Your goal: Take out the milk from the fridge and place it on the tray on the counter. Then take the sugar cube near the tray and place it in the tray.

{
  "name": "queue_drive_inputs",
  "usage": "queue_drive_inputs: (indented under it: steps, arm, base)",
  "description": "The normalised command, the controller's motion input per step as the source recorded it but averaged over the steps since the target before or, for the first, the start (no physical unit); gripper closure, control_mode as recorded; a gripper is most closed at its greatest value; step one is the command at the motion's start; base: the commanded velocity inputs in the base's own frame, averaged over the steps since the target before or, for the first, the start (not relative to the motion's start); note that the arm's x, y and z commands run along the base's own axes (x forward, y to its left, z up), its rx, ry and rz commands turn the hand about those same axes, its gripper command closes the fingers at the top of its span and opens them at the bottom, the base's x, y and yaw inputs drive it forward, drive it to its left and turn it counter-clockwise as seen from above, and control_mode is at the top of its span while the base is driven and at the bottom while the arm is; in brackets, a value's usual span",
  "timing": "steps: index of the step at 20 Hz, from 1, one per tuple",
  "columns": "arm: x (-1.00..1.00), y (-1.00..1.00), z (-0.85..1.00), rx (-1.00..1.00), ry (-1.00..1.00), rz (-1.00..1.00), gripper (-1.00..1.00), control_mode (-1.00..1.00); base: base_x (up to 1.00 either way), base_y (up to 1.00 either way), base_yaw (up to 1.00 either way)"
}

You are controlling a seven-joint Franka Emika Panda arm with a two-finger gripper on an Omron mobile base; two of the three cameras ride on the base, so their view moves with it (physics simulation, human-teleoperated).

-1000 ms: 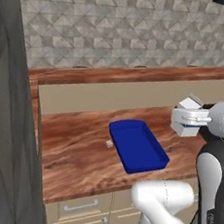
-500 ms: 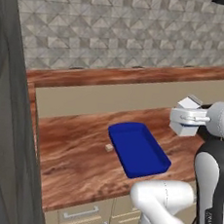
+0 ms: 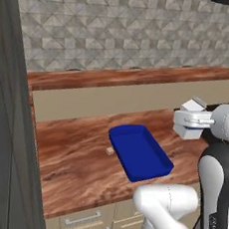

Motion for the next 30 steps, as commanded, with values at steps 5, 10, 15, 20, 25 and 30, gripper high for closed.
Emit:
queue_drive_inputs:
  steps: [5, 10, 15, 20, 25, 30]
  arm:
    - [0.27, -0.02, -0.14, 0.0, 0.01, 0.0, 1.0, -1.0]
    - [0.47, 0.0, -0.47, -0.03, 0.0, 0.05, 1.0, -1.0]
    - [0.48, -0.01, -0.56, -0.06, 0.0, 0.2, 1.0, -1.0]
    - [0.31, -0.09, -0.42, -0.01, -0.01, 0.39, 1.0, -1.0]
    - [0.39, 0.0, -0.44, 0.0, -0.01, 0.32, 1.0, -1.0]
    - [0.47, -0.02, -0.51, 0.0, -0.01, 0.29, 1.0, -1.0]
  base:
    - [0.08, 0.0, 0.0]
    - [0.0, 0.0, 0.0]
    - [0.0, 0.0, 0.0]
    - [0.0, 0.0, 0.0]
    - [0.0, 0.0, 0.0]
    - [0.0, 0.0, 0.0]
